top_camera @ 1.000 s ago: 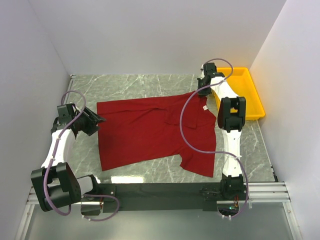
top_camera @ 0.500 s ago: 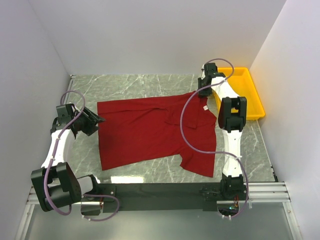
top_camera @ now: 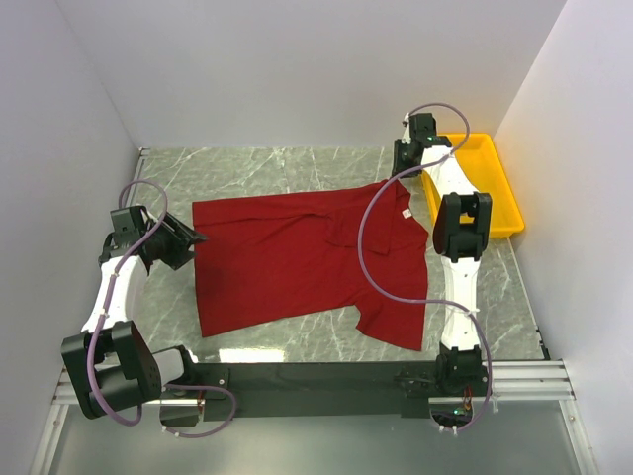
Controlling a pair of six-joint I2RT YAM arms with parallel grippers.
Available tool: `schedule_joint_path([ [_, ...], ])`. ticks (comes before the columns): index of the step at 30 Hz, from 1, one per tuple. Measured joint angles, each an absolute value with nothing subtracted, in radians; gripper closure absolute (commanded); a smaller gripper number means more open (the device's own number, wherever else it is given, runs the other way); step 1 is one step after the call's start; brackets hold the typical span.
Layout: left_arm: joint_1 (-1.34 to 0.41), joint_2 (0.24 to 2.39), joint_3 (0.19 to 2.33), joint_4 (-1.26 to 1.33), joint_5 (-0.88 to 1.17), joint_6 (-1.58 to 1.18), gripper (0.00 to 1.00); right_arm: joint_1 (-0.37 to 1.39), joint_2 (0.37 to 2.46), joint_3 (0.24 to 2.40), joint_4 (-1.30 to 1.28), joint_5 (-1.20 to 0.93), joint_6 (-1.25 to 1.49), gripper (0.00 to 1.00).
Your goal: Fold and stack the t-shirts
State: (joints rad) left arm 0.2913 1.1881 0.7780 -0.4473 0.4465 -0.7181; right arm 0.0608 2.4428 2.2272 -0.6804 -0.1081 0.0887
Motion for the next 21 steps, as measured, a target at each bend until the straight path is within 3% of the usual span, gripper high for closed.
schedule_joint_path([
  [21, 0.293, 1.188, 0.778, -0.451, 0.447, -0.719, 0.39, 0.061, 2.522, 2.273, -0.706, -0.140, 0.094, 0.70],
])
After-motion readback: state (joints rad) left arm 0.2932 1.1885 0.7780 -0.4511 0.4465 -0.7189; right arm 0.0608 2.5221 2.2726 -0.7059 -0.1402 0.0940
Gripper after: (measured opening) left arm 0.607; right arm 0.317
